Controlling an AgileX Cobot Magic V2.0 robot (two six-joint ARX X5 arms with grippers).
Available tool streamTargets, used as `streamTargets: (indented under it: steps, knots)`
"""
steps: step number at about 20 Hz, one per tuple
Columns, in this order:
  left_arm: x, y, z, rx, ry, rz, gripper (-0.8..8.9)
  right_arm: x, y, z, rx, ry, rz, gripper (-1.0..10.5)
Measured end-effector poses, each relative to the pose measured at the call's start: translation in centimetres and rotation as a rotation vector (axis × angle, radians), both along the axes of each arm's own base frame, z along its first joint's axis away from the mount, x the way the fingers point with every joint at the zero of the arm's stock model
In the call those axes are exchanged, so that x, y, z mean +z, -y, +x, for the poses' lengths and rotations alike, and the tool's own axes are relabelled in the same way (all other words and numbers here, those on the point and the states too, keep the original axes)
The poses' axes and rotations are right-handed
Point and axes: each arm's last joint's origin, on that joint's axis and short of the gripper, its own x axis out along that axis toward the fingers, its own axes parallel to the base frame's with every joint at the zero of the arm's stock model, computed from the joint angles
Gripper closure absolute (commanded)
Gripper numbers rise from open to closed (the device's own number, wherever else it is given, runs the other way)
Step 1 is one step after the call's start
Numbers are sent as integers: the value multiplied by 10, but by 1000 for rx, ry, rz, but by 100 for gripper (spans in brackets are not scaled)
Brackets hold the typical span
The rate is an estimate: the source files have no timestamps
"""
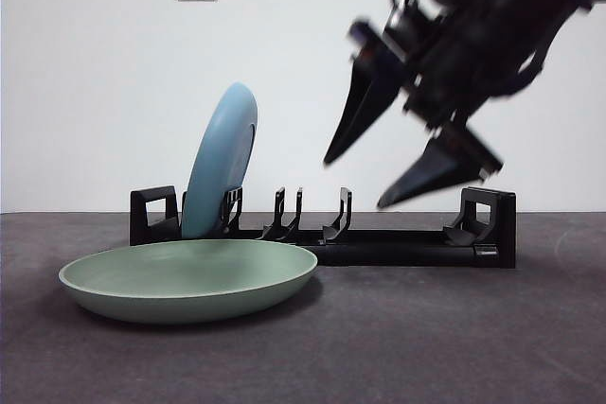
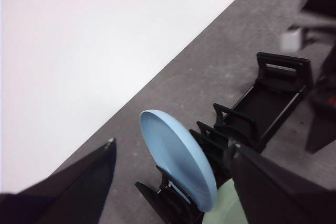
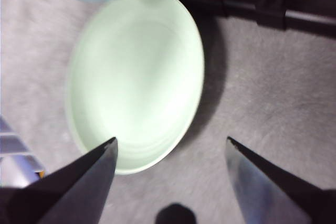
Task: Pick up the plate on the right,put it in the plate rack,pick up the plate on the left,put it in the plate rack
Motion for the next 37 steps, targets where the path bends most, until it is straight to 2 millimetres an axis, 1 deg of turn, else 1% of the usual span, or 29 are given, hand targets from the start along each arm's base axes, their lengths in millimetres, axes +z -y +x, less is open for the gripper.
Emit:
streamTargets:
  steps: [2, 4, 8, 10, 12, 17, 20, 23, 24, 26, 31, 35, 37]
  knots:
    - [-1, 3, -5, -11, -5, 18, 463, -18, -7, 5, 6, -39, -15, 605]
    - [-3, 6, -9, -19, -15, 41, 463, -31, -17, 8, 18, -54, -16, 605]
    - [-3, 12, -14, -63, -14, 44, 464, -45, -33, 14, 29, -77, -9, 609]
    - [-3, 13, -15, -53, -10, 48, 464, -51, -40, 18, 32, -92, -15, 615]
    - [-4, 14, -16, -52, -14, 57, 464, -54, -41, 20, 23, -99, -24, 734]
    - [-6, 14, -18, -42, -29, 81, 464, -54, -40, 20, 8, -99, -41, 738]
    - [-6, 15, -19, -55, -28, 81, 464, -55, -41, 20, 8, -100, -41, 794]
    - [-7, 17, -21, -72, -28, 81, 468, -64, -41, 22, 6, -123, -53, 795]
    - [-7, 18, -22, -77, -28, 82, 468, -68, -42, 22, 5, -136, -55, 824]
    - [-7, 18, -23, -84, -27, 82, 468, -68, -42, 22, 4, -134, -55, 965]
    - [-8, 19, -23, -97, -42, 94, 468, -66, -41, 19, -20, -153, -99, 962]
    - [-21, 32, -22, -240, -142, 143, 469, -54, -34, 8, -23, -202, -162, 962]
    - [-28, 42, -22, -325, -192, 162, 469, -39, -29, 2, -18, -192, -168, 962]
